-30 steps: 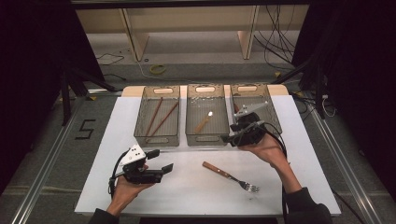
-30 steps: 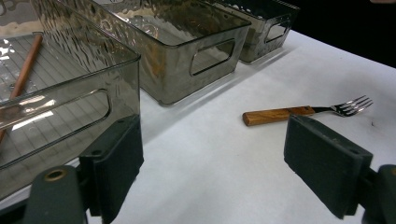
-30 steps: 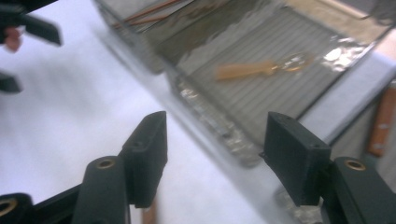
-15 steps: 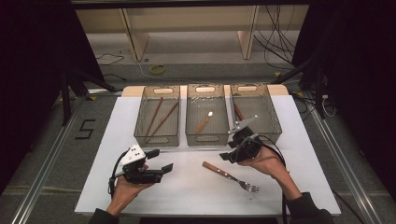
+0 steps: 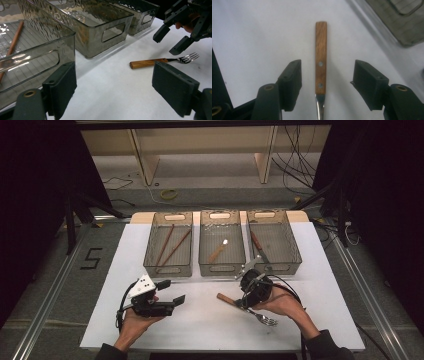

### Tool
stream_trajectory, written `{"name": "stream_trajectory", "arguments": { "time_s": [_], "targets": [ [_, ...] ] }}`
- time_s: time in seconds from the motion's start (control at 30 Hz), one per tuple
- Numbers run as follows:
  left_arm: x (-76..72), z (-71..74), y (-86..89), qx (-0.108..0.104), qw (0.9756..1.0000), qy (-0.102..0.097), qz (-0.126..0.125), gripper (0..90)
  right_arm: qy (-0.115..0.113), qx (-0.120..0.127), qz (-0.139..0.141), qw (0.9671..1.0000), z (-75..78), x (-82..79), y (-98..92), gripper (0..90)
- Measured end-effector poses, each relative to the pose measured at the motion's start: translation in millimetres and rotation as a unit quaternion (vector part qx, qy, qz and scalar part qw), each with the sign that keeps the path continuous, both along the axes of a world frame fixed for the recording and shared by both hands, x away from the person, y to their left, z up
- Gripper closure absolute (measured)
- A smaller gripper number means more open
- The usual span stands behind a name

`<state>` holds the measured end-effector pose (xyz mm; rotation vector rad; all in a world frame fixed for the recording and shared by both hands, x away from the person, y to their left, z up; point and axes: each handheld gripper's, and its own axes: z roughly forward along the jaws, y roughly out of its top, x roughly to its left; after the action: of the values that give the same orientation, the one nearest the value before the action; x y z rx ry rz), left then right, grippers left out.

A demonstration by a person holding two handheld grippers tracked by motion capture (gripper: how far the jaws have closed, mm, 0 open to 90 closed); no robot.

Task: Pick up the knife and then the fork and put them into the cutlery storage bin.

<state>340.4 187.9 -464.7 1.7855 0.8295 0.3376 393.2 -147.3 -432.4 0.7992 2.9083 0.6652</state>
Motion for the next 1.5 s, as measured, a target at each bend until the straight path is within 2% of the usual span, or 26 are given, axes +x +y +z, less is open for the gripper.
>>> {"name": "stream_trajectory", "arguments": {
  "time_s": [0.23, 0.47, 0.63, 1.03, 1.23, 1.3, 1.5],
  "targets": [
    [0.2, 0.2, -0.4, 0.0, 1.0, -0.001, -0.002, 19.0, 0.002, -0.032, 0.006, 0.9995, -6.8, -1.6, 3.2, 44.8],
    [0.2, -0.1, -0.3, 0.002, 1.0, 0.001, -0.002, 19.0, 0.013, -0.053, 0.016, 0.9984, -16.8, -3.7, 7.5, 51.9],
    [0.2, -0.5, -0.9, 0.003, 1.0, 0.001, -0.002, 19.0, 0.009, -0.066, 0.022, 0.9975, -19.2, -4.5, 8.3, 57.4],
    [0.3, -0.2, -0.7, 0.002, 1.0, 0.001, -0.003, 19.0, 0.015, -0.084, 0.036, 0.9957, -27.2, -4.8, 11.7, 67.1],
    [0.5, -0.6, -1.4, 0.004, 1.0, 0.001, -0.003, 19.0, 0.009, -0.09, 0.039, 0.9951, -27.4, -5.6, 12.4, 72.6],
    [0.3, -0.7, -2.3, 0.005, 1.0, 0.001, -0.004, 19.0, 0.006, -0.093, 0.048, 0.9945, -27.7, -5.8, 12.8, 74.8],
    [0.3, -0.8, -2.2, 0.005, 1.0, 0.001, -0.004, 19.0, 0.008, -0.093, 0.043, 0.9947, -27.9, -5.2, 13.2, 76.4]
  ]
}}
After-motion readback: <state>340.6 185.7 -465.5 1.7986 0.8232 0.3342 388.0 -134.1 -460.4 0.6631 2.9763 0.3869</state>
